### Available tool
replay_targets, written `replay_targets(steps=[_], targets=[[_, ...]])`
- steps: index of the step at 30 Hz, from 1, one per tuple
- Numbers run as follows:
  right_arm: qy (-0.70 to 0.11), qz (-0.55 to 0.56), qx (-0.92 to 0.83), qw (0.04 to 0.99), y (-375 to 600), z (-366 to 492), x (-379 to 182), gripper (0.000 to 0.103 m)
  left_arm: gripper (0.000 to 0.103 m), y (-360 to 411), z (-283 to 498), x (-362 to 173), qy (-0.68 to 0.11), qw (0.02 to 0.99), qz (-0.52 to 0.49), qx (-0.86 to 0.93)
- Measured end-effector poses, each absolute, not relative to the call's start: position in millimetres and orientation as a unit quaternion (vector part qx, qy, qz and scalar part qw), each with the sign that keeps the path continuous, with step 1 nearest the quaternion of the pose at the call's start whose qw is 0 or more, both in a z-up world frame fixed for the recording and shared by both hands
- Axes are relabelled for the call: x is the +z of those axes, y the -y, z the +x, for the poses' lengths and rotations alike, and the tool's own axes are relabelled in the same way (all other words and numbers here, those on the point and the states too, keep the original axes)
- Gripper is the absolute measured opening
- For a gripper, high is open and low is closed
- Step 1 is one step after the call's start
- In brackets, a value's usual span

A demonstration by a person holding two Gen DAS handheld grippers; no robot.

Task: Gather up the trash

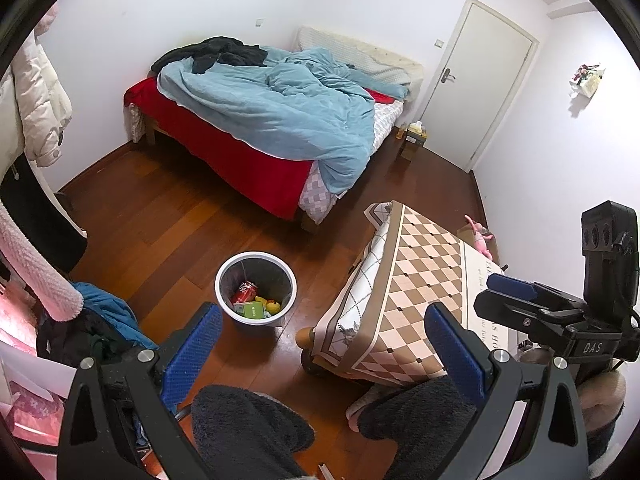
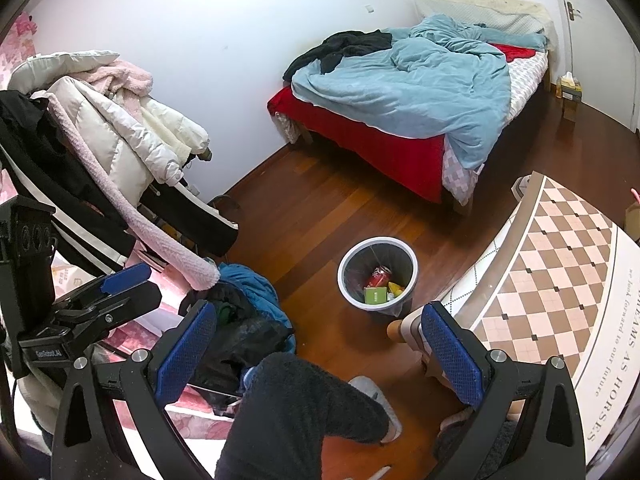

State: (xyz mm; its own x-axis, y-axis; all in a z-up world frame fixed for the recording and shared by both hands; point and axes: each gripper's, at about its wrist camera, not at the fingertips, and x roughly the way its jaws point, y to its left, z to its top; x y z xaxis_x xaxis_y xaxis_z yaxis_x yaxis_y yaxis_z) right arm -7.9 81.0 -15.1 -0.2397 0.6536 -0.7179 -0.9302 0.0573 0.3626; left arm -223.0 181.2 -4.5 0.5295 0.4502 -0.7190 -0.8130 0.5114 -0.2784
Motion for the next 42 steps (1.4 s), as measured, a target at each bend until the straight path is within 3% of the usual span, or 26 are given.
replay_targets(steps=[42], targets=[[-0.413,-0.175,0.677,0.583,-66,-2,-8,0.103,0.103,-182,-221,-3,-0.294,0.828,-0.302,0.369]])
